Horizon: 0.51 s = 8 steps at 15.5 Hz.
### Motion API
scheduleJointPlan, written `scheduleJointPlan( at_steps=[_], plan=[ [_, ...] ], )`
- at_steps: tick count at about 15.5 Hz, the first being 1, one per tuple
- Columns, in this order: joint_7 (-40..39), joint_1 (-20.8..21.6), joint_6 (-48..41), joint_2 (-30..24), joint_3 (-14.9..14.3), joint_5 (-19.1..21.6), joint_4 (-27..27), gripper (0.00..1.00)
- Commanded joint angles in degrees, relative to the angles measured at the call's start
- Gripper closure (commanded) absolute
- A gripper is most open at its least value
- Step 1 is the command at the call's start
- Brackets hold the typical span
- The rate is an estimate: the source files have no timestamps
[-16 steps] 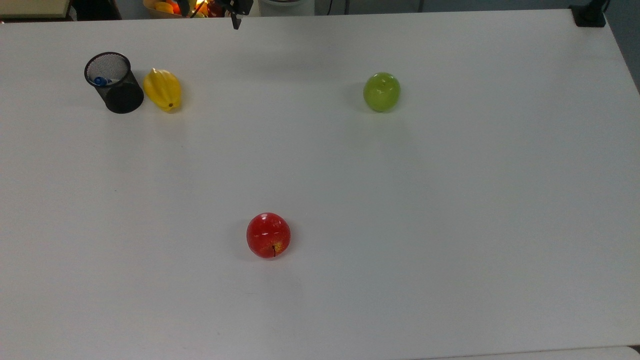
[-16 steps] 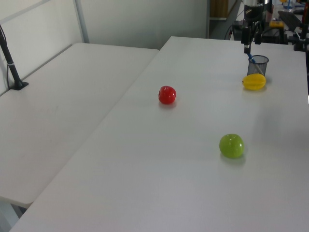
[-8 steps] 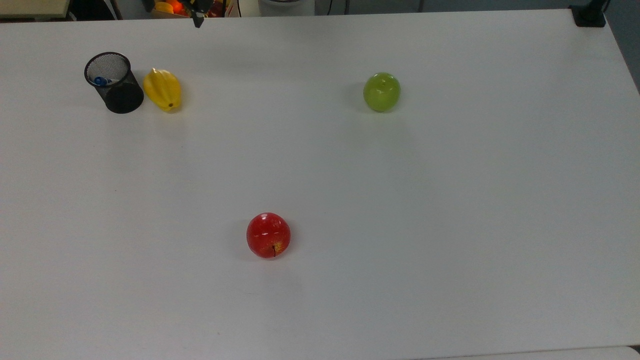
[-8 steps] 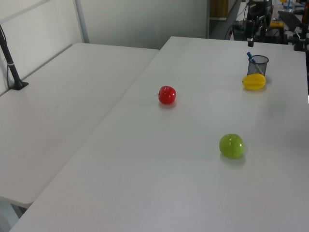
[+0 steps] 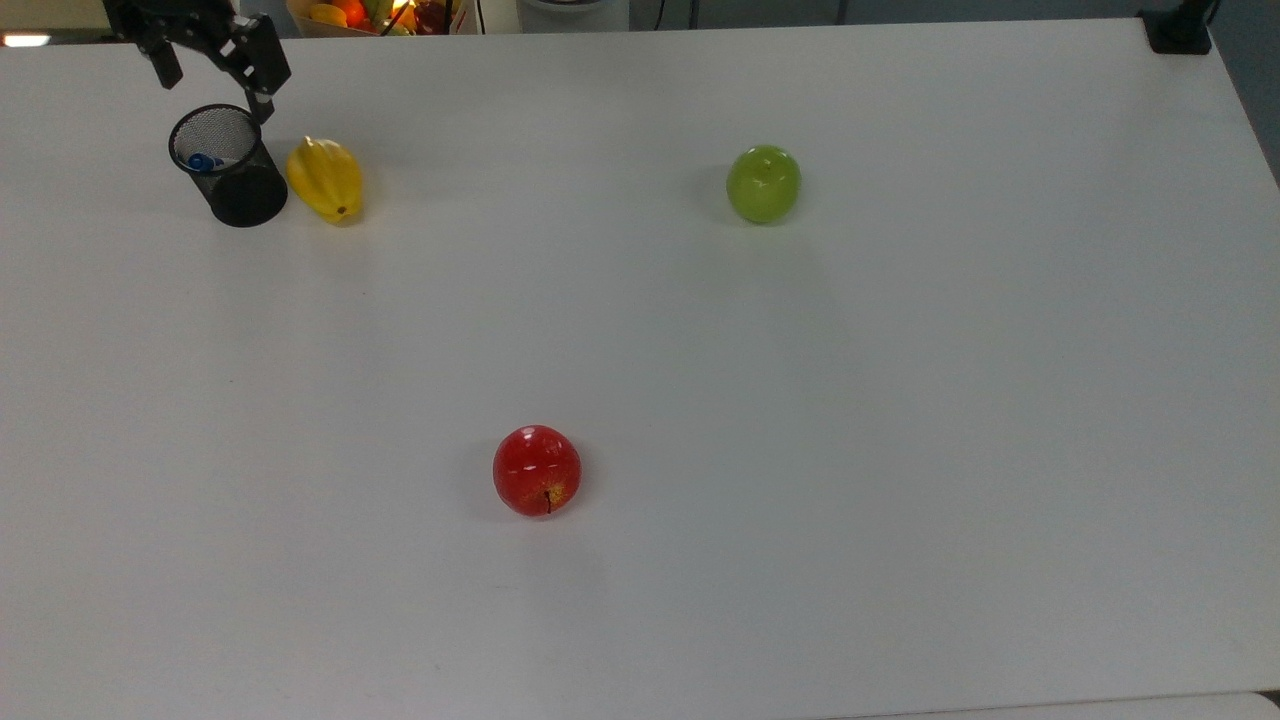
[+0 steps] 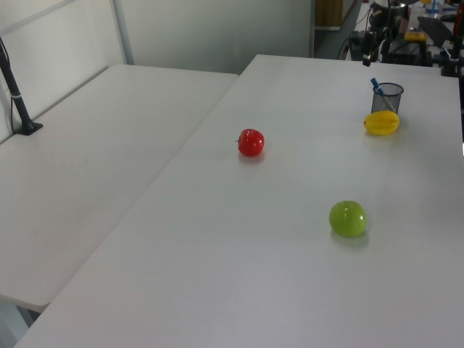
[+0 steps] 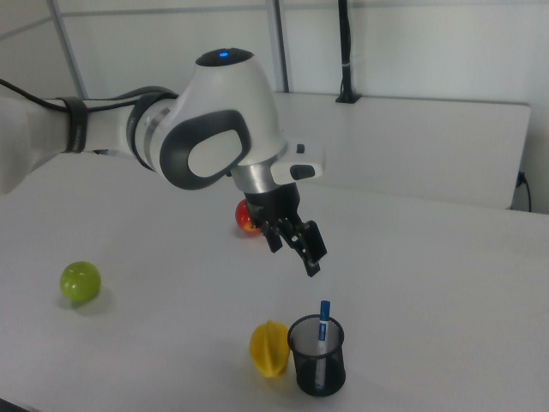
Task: Take marker pen
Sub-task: 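Move the gripper over the black mesh pen cup, then lower the gripper and close it on the marker in the cup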
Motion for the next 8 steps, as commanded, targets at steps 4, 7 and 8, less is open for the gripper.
scheduleJointPlan(
  at_steps=[4,7,8],
  plan=[
    [-4.8,-2.7,6.7,6.7,-1.0,0.5,0.9,0.00],
    [-5.7,-2.1,6.4,6.9,-1.0,0.7,0.8,0.00],
    [-5.8,-2.0,6.3,7.0,-1.0,0.7,0.8,0.01]
  ],
)
